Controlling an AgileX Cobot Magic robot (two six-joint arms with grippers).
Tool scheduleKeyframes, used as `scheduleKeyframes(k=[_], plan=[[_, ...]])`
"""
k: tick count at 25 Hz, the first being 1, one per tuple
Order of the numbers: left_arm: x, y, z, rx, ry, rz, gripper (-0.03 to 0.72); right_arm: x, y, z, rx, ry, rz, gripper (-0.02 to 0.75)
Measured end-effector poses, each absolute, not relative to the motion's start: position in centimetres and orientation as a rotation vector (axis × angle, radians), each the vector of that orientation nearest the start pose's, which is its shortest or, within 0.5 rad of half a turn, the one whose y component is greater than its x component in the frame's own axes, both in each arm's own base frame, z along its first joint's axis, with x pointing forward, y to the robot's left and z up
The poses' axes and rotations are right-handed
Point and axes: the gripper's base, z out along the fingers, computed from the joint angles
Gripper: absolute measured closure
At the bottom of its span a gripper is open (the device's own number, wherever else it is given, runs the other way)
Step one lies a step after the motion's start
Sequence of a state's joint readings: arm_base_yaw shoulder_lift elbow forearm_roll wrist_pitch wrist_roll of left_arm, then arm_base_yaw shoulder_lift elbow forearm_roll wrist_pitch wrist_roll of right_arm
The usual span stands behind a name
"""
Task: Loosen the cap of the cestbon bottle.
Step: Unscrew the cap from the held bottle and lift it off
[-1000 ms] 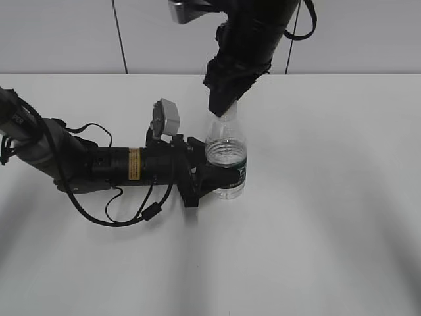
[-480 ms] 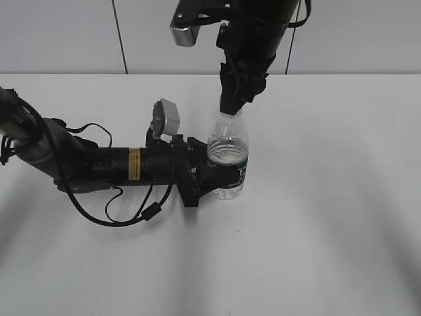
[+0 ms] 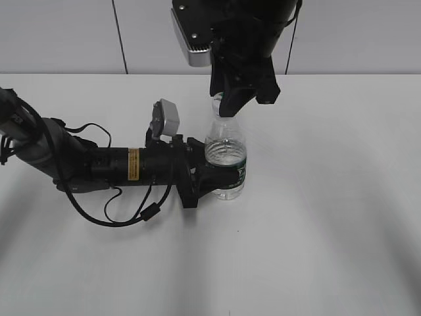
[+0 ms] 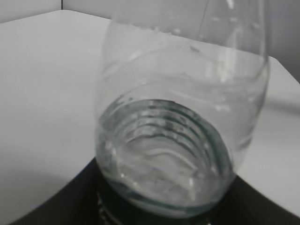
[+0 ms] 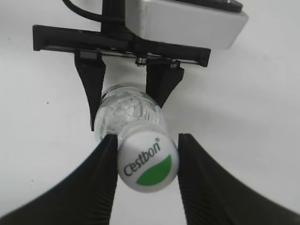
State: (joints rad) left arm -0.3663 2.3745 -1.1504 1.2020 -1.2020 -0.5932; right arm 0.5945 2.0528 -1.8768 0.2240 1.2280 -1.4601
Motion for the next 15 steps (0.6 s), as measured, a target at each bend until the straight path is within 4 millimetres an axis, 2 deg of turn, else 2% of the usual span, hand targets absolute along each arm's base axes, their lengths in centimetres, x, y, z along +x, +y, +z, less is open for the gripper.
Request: scheduleKeyframes(k=[8, 15], plan=[[34.22, -21.59, 5.58, 1.141, 1.541, -1.159, 0.311, 35.34, 26.26, 26.92, -2.495, 1.287, 0.098, 0.432], [34.20, -21.59, 5.58, 1.143, 1.540, -1.161, 0.312, 35.32, 26.24, 27.01, -2.513, 1.243, 0.091, 0.434]])
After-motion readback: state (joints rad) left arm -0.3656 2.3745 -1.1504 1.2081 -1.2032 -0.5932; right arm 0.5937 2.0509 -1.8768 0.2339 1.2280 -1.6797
